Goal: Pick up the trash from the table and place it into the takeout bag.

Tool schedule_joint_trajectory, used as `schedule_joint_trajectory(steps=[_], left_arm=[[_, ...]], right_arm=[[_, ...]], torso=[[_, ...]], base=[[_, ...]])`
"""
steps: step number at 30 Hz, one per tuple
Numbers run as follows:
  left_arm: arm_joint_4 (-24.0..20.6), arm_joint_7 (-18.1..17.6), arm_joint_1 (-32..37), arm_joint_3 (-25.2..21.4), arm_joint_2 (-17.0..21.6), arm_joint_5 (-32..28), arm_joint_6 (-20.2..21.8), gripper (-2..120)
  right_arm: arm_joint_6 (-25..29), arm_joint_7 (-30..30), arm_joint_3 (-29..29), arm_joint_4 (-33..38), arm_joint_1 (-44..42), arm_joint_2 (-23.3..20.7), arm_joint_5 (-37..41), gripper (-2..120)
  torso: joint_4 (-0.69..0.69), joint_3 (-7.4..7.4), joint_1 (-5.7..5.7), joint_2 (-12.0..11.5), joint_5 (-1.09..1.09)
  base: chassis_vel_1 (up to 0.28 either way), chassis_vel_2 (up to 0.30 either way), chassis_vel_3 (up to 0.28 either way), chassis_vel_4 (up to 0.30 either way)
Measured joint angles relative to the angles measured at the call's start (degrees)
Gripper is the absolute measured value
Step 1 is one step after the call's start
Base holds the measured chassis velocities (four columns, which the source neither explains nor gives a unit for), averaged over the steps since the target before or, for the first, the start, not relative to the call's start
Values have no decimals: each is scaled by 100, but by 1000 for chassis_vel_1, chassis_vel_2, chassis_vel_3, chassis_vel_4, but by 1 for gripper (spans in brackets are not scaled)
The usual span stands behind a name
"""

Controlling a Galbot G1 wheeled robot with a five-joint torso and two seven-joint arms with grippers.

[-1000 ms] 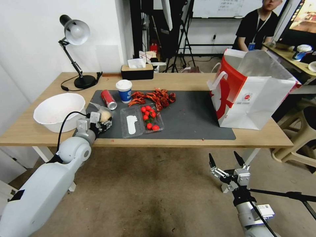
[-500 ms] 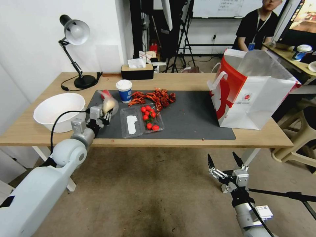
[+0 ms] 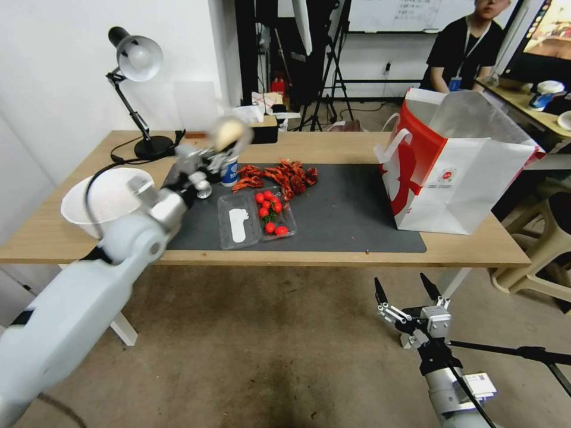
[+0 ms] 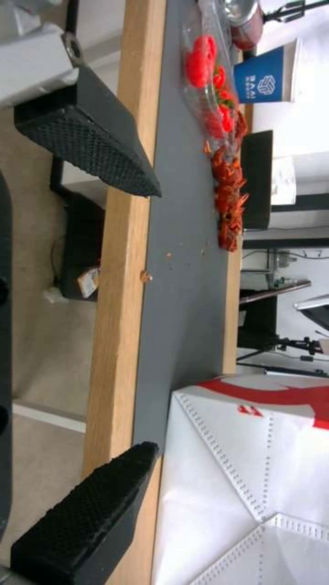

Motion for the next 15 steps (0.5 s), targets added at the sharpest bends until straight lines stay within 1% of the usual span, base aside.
schedule_joint_trajectory(steps=[1, 2, 3, 4, 5, 6, 9, 10, 13, 15], left_arm=[[155, 205, -322, 239, -104, -89, 37, 9], [155, 205, -322, 239, -104, -89, 37, 9], [292, 344, -631, 428, -215, -148, 64, 9], [403, 423, -872, 571, -324, -188, 80, 9], [403, 423, -872, 571, -324, -188, 80, 9], [559, 522, -1143, 755, -495, -217, 96, 9], [684, 601, -1338, 877, -634, -227, 104, 9], [776, 671, -1492, 968, -756, -231, 112, 9], [841, 716, -1593, 1031, -843, -231, 116, 9], [841, 716, -1593, 1031, -843, -231, 116, 9]], right_arm=[[-13, 6, 0, 20, -3, 5, -17, 100], [-13, 6, 0, 20, -3, 5, -17, 100], [-20, 11, 1, 37, -5, 11, -38, 100], [-25, 13, 1, 44, -10, 19, -54, 100], [-25, 13, 1, 44, -10, 19, -54, 100], [-28, 17, 3, 62, -20, 33, -71, 100], [-29, 19, 6, 77, -33, 43, -85, 100], [-29, 21, 8, 89, -46, 56, -100, 100], [-30, 22, 9, 97, -59, 66, -110, 100], [-30, 22, 9, 97, -59, 66, -110, 100]], torso=[[4, 1, 0, -1, -11], [4, 1, 0, -1, -11], [2, 1, 0, 0, -11], [3, 0, 1, 0, -1], [3, 0, 1, 0, -1], [2, 1, 1, -1, -3], [2, 1, 1, -1, -11], [-1, 1, 1, -1, -7], [-1, 0, 1, 0, -1], [-1, 0, 1, 0, -1]], base=[[0, 0, 0, 0], [0, 0, 0, 0], [0, 0, 0, 0], [0, 0, 0, 0], [0, 0, 0, 0], [0, 0, 0, 0], [0, 0, 0, 0], [0, 0, 0, 0], [0, 0, 0, 0], [0, 0, 0, 0]])
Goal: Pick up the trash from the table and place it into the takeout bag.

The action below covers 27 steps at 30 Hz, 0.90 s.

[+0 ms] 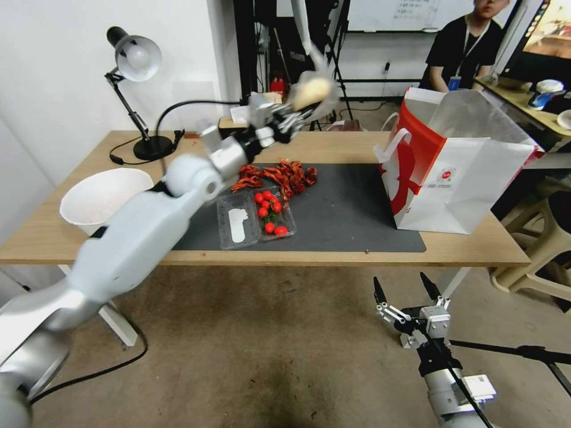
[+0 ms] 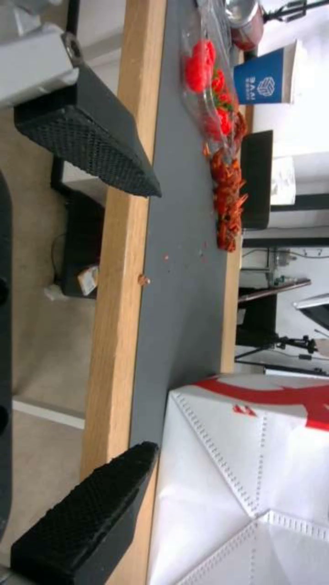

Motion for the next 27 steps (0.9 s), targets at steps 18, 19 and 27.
schedule_joint_trajectory(steps=[18, 19, 27], left_arm=[[1414, 467, -1138, 1177, -1513, 145, -117, 9], [1414, 467, -1138, 1177, -1513, 145, -117, 9], [2422, 584, -1598, 1392, -2221, 187, -229, 7]], right_arm=[[101, -8, 85, -47, -119, 108, -52, 100], [101, -8, 85, -47, -119, 108, -52, 100], [140, -16, 96, -92, -107, 110, -26, 100]], torso=[[2, 0, -1, 1, -6], [2, 0, -1, 1, -6], [4, 0, -1, 1, -5]], base=[[0, 0, 0, 0], [0, 0, 0, 0], [0, 0, 0, 0]])
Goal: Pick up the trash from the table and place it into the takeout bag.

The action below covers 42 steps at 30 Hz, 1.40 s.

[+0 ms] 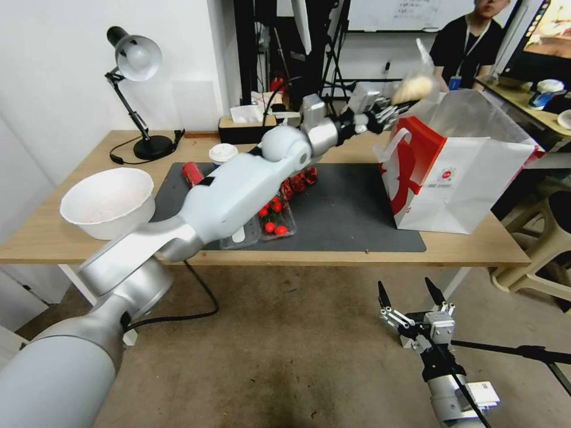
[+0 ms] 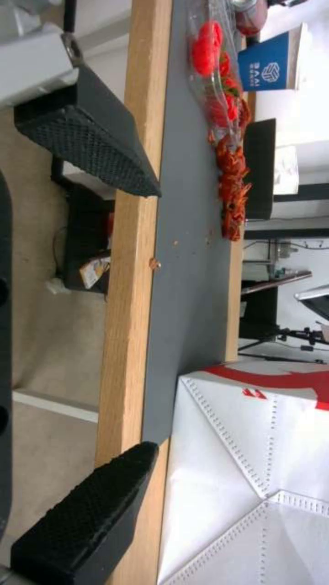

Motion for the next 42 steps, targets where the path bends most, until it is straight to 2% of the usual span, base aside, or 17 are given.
schedule_joint_trajectory(steps=[1, 3, 4, 6, 12, 15, 16, 21, 33, 41, 42], left_arm=[[0, 0, 0, 0, 0, 0, 0, 7], [357, 109, -172, -10, -300, 35, -34, 7], [357, 109, -172, -10, -300, 35, -34, 7], [634, 157, -325, 60, -560, 43, -73, 7], [988, 194, -512, 152, -855, 44, -113, 7], [1482, 221, -768, 218, -1255, 43, -165, 7], [1702, 259, -902, 248, -1309, 76, -183, 7], [2129, 248, -1132, 418, -1304, 310, -208, 7], [2083, 54, -1139, 828, -1280, 489, -154, 7], [2051, -4, -1187, 1069, -1275, 839, -301, 7], [2051, -3, -1208, 1116, -1275, 902, -328, 11]], right_arm=[[0, 0, 0, 0, 0, 0, 0, 100], [17, -3, 8, -17, 2, 0, 10, 100], [17, -3, 8, -17, 2, 0, 10, 100], [32, -7, 16, -20, 1, 1, 14, 100], [55, -11, 37, -21, -15, 10, 16, 100], [95, -21, 66, -20, -50, 33, 19, 100], [117, -28, 73, -22, -70, 48, 19, 100], [182, -46, 75, -72, -74, 87, 19, 100], [361, -147, 106, -167, -134, 164, 62, 100], [403, -169, 104, -205, -132, 181, 72, 100], [403, -170, 104, -205, -125, 180, 75, 100]], torso=[[0, 0, 0, 0, 0], [-1, 0, 1, 0, 0], [-1, 0, 1, 0, 0], [-1, 0, 0, 0, 0], [-1, 0, 0, 0, 0], [-4, 0, 0, 0, 0], [-3, 0, 0, 0, 0], [2, 0, 1, 0, -2], [-2, 0, 0, 0, -1], [-1, 0, 0, 0, -1], [-1, 0, 0, 0, -1]], base=[[0, 0, 0, 0], [0, 0, 0, 0], [0, 0, 0, 0], [0, 0, 0, 0], [0, 0, 0, 0], [0, 0, 0, 0], [0, 0, 0, 0], [0, 0, 0, 0], [0, 0, 0, 0], [0, 0, 0, 0], [0, 0, 0, 0]])
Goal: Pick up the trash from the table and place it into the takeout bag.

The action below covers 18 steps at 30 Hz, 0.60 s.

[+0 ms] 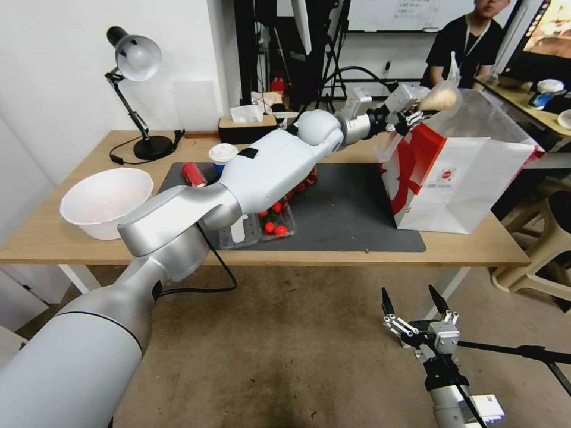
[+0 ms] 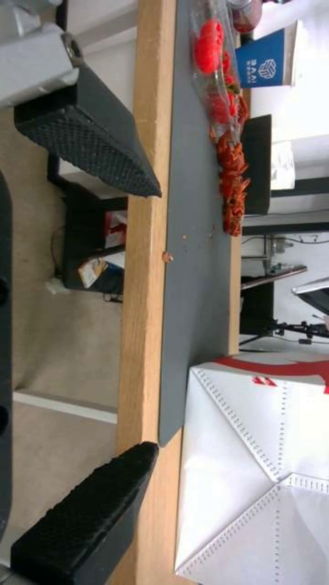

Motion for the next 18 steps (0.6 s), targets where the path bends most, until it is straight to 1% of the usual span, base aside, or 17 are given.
schedule_joint_trajectory(steps=[1, 2, 3, 4, 5, 6, 8, 9, 10, 12, 14, 15, 17, 18], left_arm=[[0, 0, -4, 8, 0, 10, -5, 13], [-1, -1, -30, 47, 1, 44, -25, 19], [-1, -1, -30, 47, 1, 44, -25, 19], [-2, -2, -41, 59, 1, 59, -30, 23], [-8, -8, -73, 87, 2, 103, -41, 29], [-8, -8, -73, 87, 2, 103, -41, 29], [-8, -35, -106, 105, 2, 142, -51, 37], [-8, -47, -119, 108, 3, 148, -52, 44], [-8, -47, -119, 108, 3, 148, -52, 44], [-1, -58, -126, 111, 4, 157, -68, 52], [3, -75, -126, 128, 5, 161, -92, 62], [3, -75, -126, 128, 5, 161, -92, 62], [-8, -99, -126, 162, 5, 165, -103, 71], [-16, -107, -127, 178, 5, 170, -109, 78]], right_arm=[[0, 0, 0, -1, 1, -1, 2, 100], [5, -1, 0, -5, 5, -1, 6, 100], [5, -1, 0, -5, 5, -1, 6, 100], [8, -1, 0, -7, 5, -1, 7, 100], [19, -1, 0, -13, 6, 0, 8, 100], [19, -1, 0, -13, 6, 0, 8, 100], [26, -2, 0, -17, 7, 3, 9, 100], [31, -3, 0, -22, 10, 8, 9, 100], [31, -3, 0, -22, 10, 8, 9, 100], [48, -5, 0, -34, 16, 30, 9, 100], [55, -6, -11, -39, 17, 45, 9, 100], [55, -6, -11, -39, 17, 45, 9, 100], [56, -7, -17, -40, 25, 49, 7, 100], [56, -7, -17, -40, 31, 49, 7, 100]], torso=[[0, 0, 0, 0, 0], [0, 0, 0, 0, 0], [0, 0, 0, 0, 0], [0, 0, 0, 0, 0], [0, 0, 0, 0, 0], [0, 0, 0, 0, 0], [0, 0, 0, 0, 0], [0, 0, 0, 0, 0], [0, 0, 0, 0, 0], [0, 0, 0, 0, 0], [0, 0, 0, 0, 0], [0, 0, 0, 0, 0], [0, 0, 0, 0, 0], [0, 0, 0, 0, 0]], base=[[0, 0, 0, 0], [0, 0, 0, 0], [0, 0, 0, 0], [0, 0, 0, 0], [0, 0, 0, 0], [0, 0, 0, 0], [0, 0, 0, 0], [0, 0, 0, 0], [0, 0, 0, 0], [0, 0, 0, 0], [0, 0, 0, 0], [0, 0, 0, 0], [0, 0, 0, 0], [0, 0, 0, 0]])
